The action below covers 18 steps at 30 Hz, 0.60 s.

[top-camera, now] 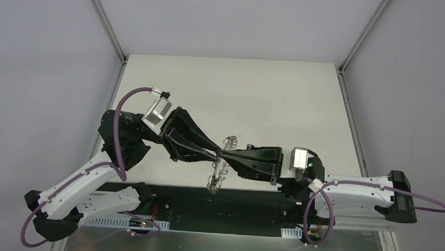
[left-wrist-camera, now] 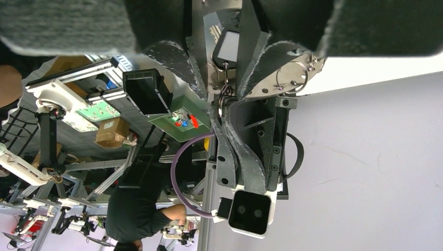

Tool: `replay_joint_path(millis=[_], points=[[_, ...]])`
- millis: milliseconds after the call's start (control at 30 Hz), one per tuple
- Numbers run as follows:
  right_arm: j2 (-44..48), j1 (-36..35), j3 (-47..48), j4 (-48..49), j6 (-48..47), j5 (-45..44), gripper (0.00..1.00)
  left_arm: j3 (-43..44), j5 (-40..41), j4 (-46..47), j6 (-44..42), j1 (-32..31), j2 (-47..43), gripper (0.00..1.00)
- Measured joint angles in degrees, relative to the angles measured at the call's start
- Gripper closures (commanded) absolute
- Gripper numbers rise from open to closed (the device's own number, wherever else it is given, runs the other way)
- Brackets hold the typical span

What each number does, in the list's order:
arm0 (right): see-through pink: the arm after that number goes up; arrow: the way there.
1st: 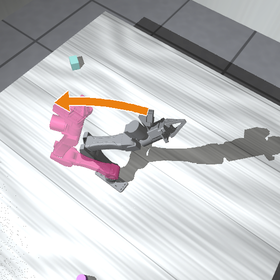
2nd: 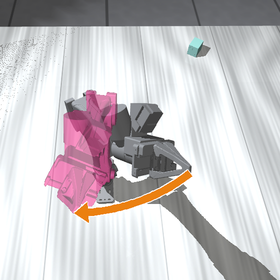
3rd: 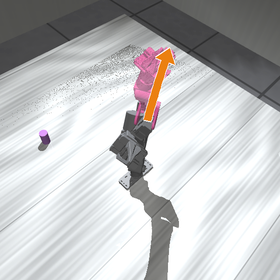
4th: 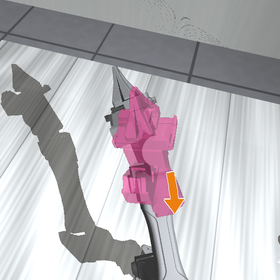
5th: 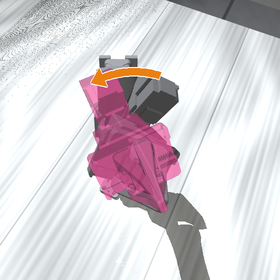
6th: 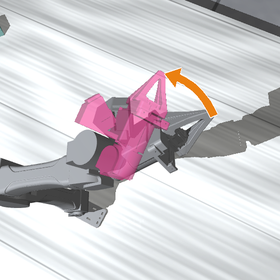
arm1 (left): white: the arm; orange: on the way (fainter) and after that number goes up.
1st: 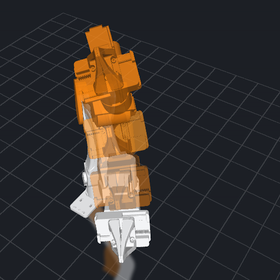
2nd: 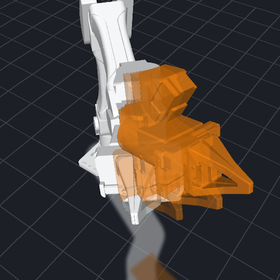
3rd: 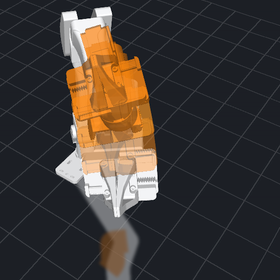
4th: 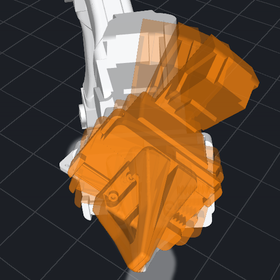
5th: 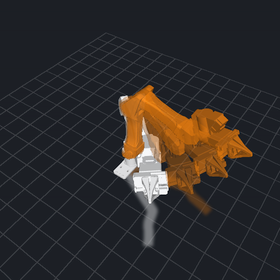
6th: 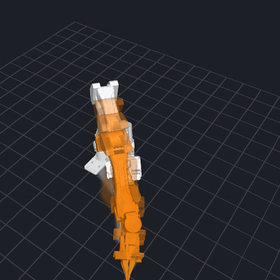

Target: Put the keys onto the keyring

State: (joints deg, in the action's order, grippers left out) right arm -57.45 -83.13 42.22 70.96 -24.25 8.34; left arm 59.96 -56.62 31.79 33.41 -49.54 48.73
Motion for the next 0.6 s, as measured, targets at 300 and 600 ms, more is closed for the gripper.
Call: replay_joint_path(millis=[300, 600], points=[[0.0, 0.0, 0.02, 0.33, 0.04, 0.07, 1.0, 0.0, -0.15, 0.55, -0.26, 0.0, 0.39, 1.0], [0.15, 0.0, 0.02, 0.22, 0.31, -0.11, 1.0, 0.0, 0.57, -0.44, -2.91, -0.04, 0.31, 1.0]])
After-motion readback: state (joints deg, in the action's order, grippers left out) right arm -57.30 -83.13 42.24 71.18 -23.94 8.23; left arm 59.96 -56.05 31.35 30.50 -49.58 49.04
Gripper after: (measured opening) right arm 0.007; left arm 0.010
